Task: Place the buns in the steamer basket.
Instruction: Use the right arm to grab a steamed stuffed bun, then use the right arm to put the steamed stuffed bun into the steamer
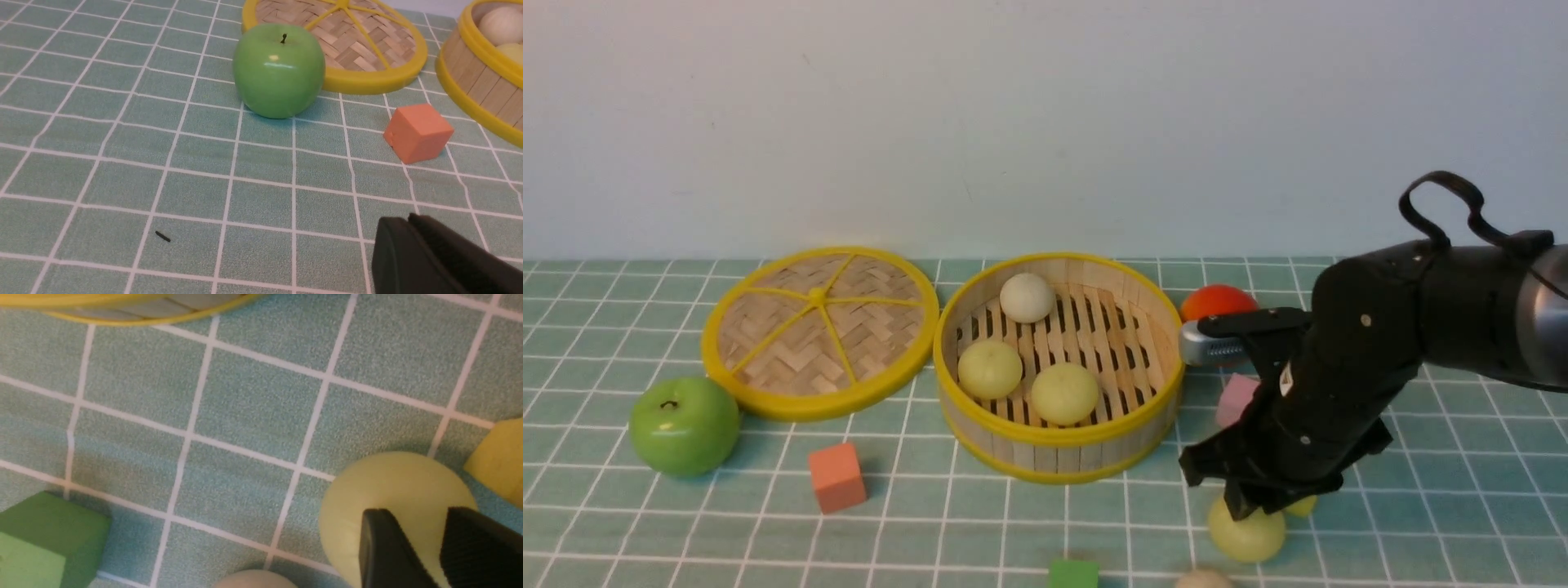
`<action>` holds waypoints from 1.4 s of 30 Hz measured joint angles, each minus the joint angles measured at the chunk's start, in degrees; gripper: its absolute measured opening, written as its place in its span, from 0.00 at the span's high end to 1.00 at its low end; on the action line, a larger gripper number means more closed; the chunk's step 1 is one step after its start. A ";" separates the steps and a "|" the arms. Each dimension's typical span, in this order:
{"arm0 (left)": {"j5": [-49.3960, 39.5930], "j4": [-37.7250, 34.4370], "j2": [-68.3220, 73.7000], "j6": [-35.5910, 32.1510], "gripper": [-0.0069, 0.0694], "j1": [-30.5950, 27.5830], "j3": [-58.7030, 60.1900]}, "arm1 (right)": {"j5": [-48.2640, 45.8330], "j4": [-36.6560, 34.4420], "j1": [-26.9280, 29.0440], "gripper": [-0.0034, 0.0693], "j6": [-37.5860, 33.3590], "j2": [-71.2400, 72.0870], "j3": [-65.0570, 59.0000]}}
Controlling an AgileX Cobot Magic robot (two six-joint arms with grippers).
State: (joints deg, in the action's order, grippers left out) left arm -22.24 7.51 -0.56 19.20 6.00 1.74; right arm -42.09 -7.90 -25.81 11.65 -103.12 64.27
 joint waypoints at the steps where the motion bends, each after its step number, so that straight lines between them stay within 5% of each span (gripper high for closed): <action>1: 0.00 0.00 0.00 0.00 0.86 0.00 0.00 | 0.01 -0.19 0.00 0.62 0.00 -0.44 0.04; 8: 0.00 0.00 0.00 0.00 0.84 0.00 0.00 | -0.52 -0.19 0.00 0.70 -2.19 -1.73 0.18; 14: 0.00 0.00 0.00 0.00 0.83 0.00 0.00 | -3.51 -0.77 0.00 0.94 -3.23 -1.73 1.23; 23: 0.00 0.00 0.00 0.00 0.83 0.00 0.00 | -11.19 -1.99 0.00 0.95 -5.83 1.03 12.65; 30: 0.00 0.00 0.00 0.00 0.82 0.00 0.00 | -1.03 -2.04 0.00 0.95 -7.05 -1.50 23.12; 42: 0.00 0.00 0.00 0.00 0.81 0.00 0.00 | 6.87 -2.28 0.00 0.94 -7.47 -13.20 23.85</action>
State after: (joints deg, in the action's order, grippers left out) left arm -22.24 7.51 -0.56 19.20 6.00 1.74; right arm -35.22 -10.18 -25.81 4.18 -116.32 88.12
